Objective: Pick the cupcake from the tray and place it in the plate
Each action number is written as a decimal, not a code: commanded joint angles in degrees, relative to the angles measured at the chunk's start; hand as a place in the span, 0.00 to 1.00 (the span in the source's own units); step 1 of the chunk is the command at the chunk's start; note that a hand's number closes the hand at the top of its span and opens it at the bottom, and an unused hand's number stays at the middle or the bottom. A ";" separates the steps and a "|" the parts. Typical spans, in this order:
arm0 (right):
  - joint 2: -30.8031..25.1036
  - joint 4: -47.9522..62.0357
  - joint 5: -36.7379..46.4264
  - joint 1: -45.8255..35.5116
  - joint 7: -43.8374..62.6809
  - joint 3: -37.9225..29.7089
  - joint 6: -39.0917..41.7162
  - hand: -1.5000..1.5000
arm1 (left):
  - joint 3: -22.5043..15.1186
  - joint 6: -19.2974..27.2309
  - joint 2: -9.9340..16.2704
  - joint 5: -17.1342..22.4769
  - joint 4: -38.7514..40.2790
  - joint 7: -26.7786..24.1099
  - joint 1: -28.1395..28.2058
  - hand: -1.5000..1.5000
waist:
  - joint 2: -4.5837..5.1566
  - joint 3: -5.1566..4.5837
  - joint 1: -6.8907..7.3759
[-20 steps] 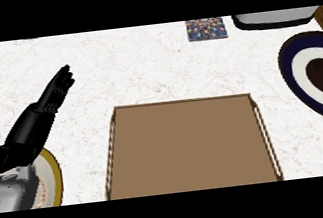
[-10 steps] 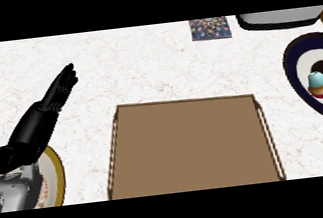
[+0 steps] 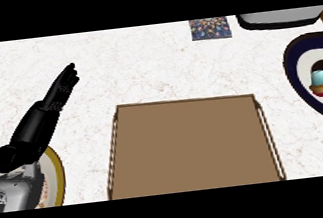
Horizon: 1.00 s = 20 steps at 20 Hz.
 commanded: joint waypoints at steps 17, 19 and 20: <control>-9.49 14.28 -19.64 -4.63 1.79 -11.21 40.37 0.00 | 2.32 -0.98 1.05 0.53 -0.74 0.15 1.04 0.50 | -0.36 0.21 -1.36; -11.16 14.18 -21.16 -5.01 3.49 -11.99 43.62 0.00 | 2.59 -0.60 0.98 0.23 -0.26 -0.24 1.18 0.50 | -0.32 0.25 -1.53; -11.65 14.28 -21.30 -4.96 5.07 -11.82 44.46 0.00 | 1.03 -0.57 -0.15 -0.22 -0.59 -0.55 1.76 0.50 | -0.16 0.28 -1.27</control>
